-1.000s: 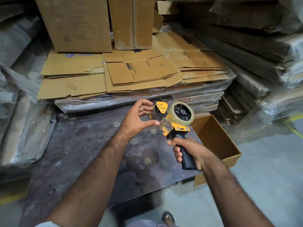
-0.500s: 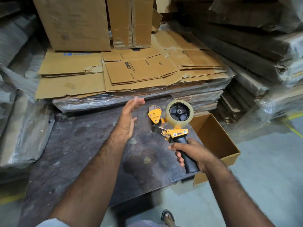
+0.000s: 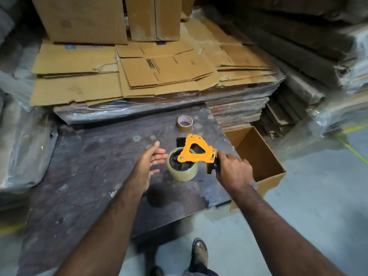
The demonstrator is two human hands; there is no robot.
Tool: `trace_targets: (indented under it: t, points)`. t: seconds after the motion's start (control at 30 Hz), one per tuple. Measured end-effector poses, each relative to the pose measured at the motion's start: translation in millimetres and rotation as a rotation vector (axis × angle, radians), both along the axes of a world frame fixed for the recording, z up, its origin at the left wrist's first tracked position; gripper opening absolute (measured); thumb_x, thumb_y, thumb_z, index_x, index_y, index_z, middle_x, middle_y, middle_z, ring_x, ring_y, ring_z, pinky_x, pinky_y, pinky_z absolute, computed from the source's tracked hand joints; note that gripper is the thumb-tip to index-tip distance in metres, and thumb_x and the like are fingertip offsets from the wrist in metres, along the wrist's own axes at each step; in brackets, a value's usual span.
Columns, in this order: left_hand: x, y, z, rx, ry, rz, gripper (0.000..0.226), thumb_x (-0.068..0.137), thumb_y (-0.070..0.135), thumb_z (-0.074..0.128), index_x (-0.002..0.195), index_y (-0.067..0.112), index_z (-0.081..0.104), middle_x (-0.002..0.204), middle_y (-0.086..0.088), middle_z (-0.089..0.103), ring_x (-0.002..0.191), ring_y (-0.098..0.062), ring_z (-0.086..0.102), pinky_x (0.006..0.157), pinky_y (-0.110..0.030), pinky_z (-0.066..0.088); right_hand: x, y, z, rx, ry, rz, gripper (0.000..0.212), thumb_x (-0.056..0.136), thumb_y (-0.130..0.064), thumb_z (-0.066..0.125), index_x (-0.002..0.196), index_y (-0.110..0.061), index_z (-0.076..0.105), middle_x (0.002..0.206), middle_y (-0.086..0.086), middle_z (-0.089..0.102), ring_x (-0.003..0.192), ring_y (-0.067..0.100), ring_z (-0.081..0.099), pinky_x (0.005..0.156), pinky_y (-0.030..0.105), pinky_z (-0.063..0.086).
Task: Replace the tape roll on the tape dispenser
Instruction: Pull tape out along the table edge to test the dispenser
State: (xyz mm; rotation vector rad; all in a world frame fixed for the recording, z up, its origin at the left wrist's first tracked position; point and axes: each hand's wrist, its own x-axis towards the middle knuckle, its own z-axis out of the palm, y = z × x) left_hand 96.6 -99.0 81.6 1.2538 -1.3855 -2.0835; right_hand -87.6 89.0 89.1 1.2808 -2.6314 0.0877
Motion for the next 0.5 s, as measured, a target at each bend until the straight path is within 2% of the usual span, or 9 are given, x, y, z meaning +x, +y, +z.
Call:
trace_targets:
  t: [0.07,0.17,0.3,0.4,0.5]
  points:
    - [10,11,-11,-0.039,-0.017,-0.078,0.043,0.086,0.059,0.06,0.101,0.02,0.069,0.105,-0.002,0.076,0.095,-0.019,0.065,0.083,-0.039,0.043,2,1,-9,0.003,0.052,0.013,0.031,0.064,-0.015,0.082,0.087,-0.014,0.06,0.07,0.007,0.07,0.065,0.032,0.069,0.061,0.037,0.043]
    - [22,23,-27,-0.069,-0.047,-0.121,0.048,0.08,0.059,0.061,0.104,0.018,0.071,0.11,-0.004,0.077,0.093,-0.018,0.068,0.082,-0.038,0.047,13,8,-21,0.01,0.063,0.05,0.032,0.063,-0.011,0.08,0.087,-0.015,0.058,0.071,0.008,0.07,0.068,0.032,0.07,0.064,0.038,0.043]
    - [29,25,-39,-0.051,-0.079,-0.028,0.043,0.097,0.05,0.058,0.107,0.01,0.069,0.104,-0.007,0.078,0.088,-0.021,0.067,0.079,-0.038,0.047,24,27,-31,-0.041,0.092,0.098,0.028,0.066,-0.012,0.077,0.086,-0.016,0.058,0.074,0.006,0.07,0.071,0.032,0.069,0.066,0.039,0.041]
    - [29,20,-43,-0.016,-0.11,0.036,0.042,0.099,0.051,0.054,0.103,0.012,0.069,0.103,-0.01,0.078,0.085,-0.022,0.067,0.078,-0.038,0.047,22,36,-29,-0.076,0.069,0.167,0.026,0.069,-0.018,0.078,0.084,-0.017,0.058,0.071,0.004,0.068,0.067,0.033,0.068,0.063,0.038,0.041]
    - [22,19,-39,0.066,-0.107,0.047,0.048,0.101,0.053,0.048,0.1,0.011,0.07,0.095,-0.009,0.077,0.083,-0.023,0.066,0.075,-0.037,0.048,14,41,-21,-0.035,-0.116,0.142,0.029,0.069,-0.037,0.073,0.09,-0.023,0.061,0.076,0.005,0.072,0.07,0.039,0.07,0.057,0.035,0.044]
